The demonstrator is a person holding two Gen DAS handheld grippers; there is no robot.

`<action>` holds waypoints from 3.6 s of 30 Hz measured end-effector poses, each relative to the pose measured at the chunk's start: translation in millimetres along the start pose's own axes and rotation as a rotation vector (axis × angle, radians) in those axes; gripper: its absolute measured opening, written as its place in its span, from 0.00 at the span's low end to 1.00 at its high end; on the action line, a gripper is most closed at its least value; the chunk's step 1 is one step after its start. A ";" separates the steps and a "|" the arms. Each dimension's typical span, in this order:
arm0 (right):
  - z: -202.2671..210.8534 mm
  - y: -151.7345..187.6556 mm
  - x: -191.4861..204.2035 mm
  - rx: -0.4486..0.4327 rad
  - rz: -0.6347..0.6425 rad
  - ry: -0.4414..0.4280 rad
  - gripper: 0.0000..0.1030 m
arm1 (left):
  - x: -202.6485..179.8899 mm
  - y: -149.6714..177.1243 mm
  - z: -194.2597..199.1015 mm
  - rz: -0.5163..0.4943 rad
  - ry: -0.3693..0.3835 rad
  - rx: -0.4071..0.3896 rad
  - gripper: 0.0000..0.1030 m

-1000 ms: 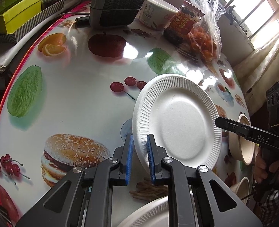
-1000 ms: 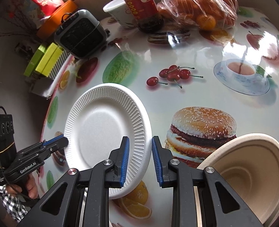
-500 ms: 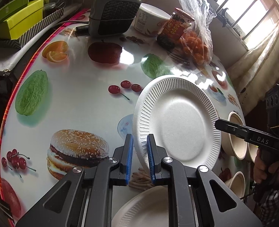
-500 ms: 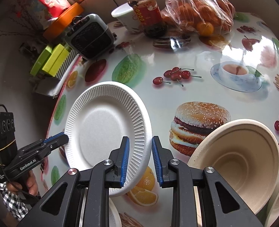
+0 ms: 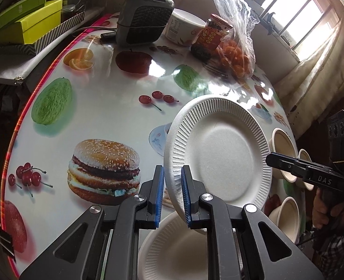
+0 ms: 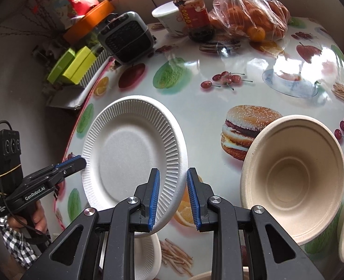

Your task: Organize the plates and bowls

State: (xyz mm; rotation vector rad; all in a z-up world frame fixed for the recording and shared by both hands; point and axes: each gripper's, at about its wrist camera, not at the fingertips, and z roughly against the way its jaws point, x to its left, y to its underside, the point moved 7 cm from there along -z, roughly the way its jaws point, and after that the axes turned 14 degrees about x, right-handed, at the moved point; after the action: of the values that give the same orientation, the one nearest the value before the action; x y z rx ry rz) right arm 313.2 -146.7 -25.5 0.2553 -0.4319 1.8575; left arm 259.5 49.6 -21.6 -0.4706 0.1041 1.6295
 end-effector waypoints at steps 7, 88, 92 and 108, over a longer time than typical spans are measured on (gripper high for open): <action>3.0 14.9 9.1 -0.005 0.011 0.000 0.23 | 3.1 17.9 5.4 0.006 0.006 -0.003 0.15; -33.0 118.2 41.4 0.082 0.056 0.010 0.25 | 23.2 118.1 0.2 0.006 -0.025 0.045 0.16; -29.3 118.1 42.8 0.072 0.056 0.012 0.26 | 21.9 117.3 4.5 -0.003 -0.039 0.031 0.18; -14.2 117.1 47.6 0.027 0.064 0.022 0.31 | 20.7 118.1 12.9 -0.011 -0.063 0.008 0.32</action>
State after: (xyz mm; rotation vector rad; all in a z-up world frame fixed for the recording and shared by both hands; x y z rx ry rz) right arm 187.6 -132.1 -39.7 0.2409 -0.4044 1.9283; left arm 141.0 58.6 -41.9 -0.4123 0.0612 1.6310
